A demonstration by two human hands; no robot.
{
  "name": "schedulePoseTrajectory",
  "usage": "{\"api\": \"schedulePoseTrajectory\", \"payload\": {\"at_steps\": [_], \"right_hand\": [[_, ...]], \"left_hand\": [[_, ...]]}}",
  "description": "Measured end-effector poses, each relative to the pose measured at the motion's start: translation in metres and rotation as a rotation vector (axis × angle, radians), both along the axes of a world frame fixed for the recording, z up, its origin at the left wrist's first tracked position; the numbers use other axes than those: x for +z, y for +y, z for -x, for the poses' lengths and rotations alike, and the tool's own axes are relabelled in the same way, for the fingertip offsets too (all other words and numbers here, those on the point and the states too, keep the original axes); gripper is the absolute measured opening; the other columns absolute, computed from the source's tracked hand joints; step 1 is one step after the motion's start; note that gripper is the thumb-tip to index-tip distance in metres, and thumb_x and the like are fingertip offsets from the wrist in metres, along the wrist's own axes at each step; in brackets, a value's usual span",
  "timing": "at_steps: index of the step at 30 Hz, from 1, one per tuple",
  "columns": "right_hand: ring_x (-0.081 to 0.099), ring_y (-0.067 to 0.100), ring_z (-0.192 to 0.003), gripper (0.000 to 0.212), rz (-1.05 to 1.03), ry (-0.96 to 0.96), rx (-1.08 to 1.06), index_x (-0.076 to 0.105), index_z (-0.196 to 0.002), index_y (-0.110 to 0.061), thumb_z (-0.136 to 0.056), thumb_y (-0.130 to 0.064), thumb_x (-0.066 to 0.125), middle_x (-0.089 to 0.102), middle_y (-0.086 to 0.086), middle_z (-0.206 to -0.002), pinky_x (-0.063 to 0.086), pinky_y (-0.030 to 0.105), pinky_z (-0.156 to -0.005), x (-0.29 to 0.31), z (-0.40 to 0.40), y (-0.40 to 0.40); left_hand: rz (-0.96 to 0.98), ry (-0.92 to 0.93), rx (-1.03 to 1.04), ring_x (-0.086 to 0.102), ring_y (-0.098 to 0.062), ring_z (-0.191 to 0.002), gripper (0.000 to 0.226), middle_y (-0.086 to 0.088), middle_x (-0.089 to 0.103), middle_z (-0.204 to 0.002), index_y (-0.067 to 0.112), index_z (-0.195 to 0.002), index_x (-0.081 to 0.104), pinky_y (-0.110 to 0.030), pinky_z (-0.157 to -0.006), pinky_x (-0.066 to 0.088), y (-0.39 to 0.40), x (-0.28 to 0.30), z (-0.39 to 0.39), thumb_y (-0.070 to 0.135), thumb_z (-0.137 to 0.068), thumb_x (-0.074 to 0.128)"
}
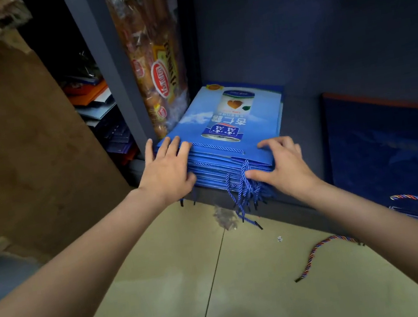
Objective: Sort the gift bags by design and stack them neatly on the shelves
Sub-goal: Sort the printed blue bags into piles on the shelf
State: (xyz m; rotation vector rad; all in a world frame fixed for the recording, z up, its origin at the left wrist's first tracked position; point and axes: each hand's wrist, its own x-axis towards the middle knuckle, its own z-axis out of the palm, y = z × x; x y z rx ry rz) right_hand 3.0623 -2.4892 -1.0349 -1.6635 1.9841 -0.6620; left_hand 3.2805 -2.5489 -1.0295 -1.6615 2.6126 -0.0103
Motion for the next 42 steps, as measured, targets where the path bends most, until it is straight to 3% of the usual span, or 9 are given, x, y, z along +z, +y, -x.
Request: {"api": "schedulePoseTrajectory", "payload": {"at_steps": [3,7,11,14,25,30,33,39,42], "right_hand": [[0.05,0.021,-0.112,0.08,-0.016,-0.186,-0.158,0.032,-0.137,-0.018,-0.073,-0.034,0.077,0.029,0.005,-0.138,0.037,0.029,-0.096,-0.002,0.004,0.012],[0.063,0.008,-0.074,0.051,0.167,-0.371,-0.37,0.042,-0.12,-0.02,-0.079,-0.016,0.073,0.049,0.003,-0.126,0.046,0.027,-0.081,-0.013,0.012,0.036],[0.066,0.005,-0.075,0.037,0.187,-0.49,-0.315,0.042,-0.106,-0.02,-0.084,0.008,0.053,0.049,0.003,-0.117,0.045,0.009,-0.066,-0.043,-0.013,0.058],[0.066,0.014,-0.085,0.036,0.146,-0.559,-0.254,0.049,-0.104,-0.012,-0.082,0.016,0.046,0.041,-0.001,-0.118,0.048,0.009,-0.069,-0.059,-0.031,0.069],[0.053,0.01,-0.107,0.047,0.181,-0.294,-0.138,0.05,-0.124,-0.009,-0.081,0.01,0.043,0.046,-0.003,-0.114,0.038,0.008,-0.085,-0.038,-0.015,0.075],[0.025,0.012,-0.138,0.073,-0.04,-0.17,0.17,0.021,-0.147,-0.016,-0.082,0.004,0.047,0.023,-0.002,-0.152,0.018,0.015,-0.109,-0.047,-0.039,0.075],[0.014,0.012,-0.142,0.076,-0.164,-0.082,0.293,0.013,-0.149,-0.021,-0.083,0.003,0.045,0.014,-0.006,-0.156,0.011,0.021,-0.113,-0.048,-0.038,0.075],[0.042,0.021,-0.122,0.046,-0.014,-0.038,0.049,0.055,-0.124,-0.014,-0.084,0.006,0.043,0.049,0.003,-0.13,0.025,0.015,-0.097,-0.037,-0.006,0.078],[0.05,0.024,-0.11,0.034,0.108,-0.05,-0.058,0.06,-0.114,-0.011,-0.085,0.002,0.047,0.052,0.004,-0.118,0.033,0.023,-0.094,-0.027,0.009,0.07]], "left_hand": [[-0.012,0.192,0.057,0.01,-0.023,-0.144,0.056,-0.007,0.018,-0.155,0.014,-0.142,0.024,-0.047,-0.116,-0.005,0.01,0.008,0.016,0.04,-0.095,0.038],[-0.029,0.171,-0.052,0.007,-0.027,-0.144,0.077,-0.006,0.006,-0.158,0.021,-0.149,0.007,-0.047,-0.116,0.0,0.032,0.005,0.053,0.062,-0.09,0.033],[-0.086,0.191,0.045,0.012,-0.031,-0.142,0.091,-0.009,0.012,-0.156,0.021,-0.147,0.014,-0.051,-0.115,0.005,0.022,0.005,0.082,0.074,-0.078,0.04],[-0.104,0.069,0.034,0.007,-0.031,-0.142,0.089,-0.008,0.014,-0.155,0.021,-0.145,0.02,-0.056,-0.113,0.0,0.019,-0.004,0.087,0.075,-0.077,0.042],[-0.015,-0.01,-0.151,0.005,-0.024,-0.143,0.075,-0.003,0.011,-0.155,0.024,-0.147,0.012,-0.053,-0.114,0.0,0.018,-0.012,0.066,0.046,-0.087,0.052],[-0.097,0.159,-0.153,0.005,-0.019,-0.144,0.073,0.001,0.016,-0.155,0.025,-0.147,0.02,-0.045,-0.117,-0.002,0.02,-0.006,0.057,0.062,-0.087,0.04],[-0.105,0.251,-0.023,0.007,-0.021,-0.144,0.074,0.0,0.023,-0.152,0.025,-0.143,0.028,-0.048,-0.115,-0.004,0.026,-0.006,0.07,0.067,-0.084,0.041],[0.106,-0.005,-0.047,0.012,-0.026,-0.141,0.082,-0.006,0.02,-0.15,0.023,-0.144,0.018,-0.053,-0.113,0.002,0.026,-0.027,0.08,0.062,-0.081,0.053],[0.186,-0.03,-0.107,0.018,-0.024,-0.14,0.085,-0.002,0.022,-0.15,0.026,-0.145,0.017,-0.046,-0.114,0.006,0.021,-0.031,0.068,0.059,-0.079,0.058]]}}
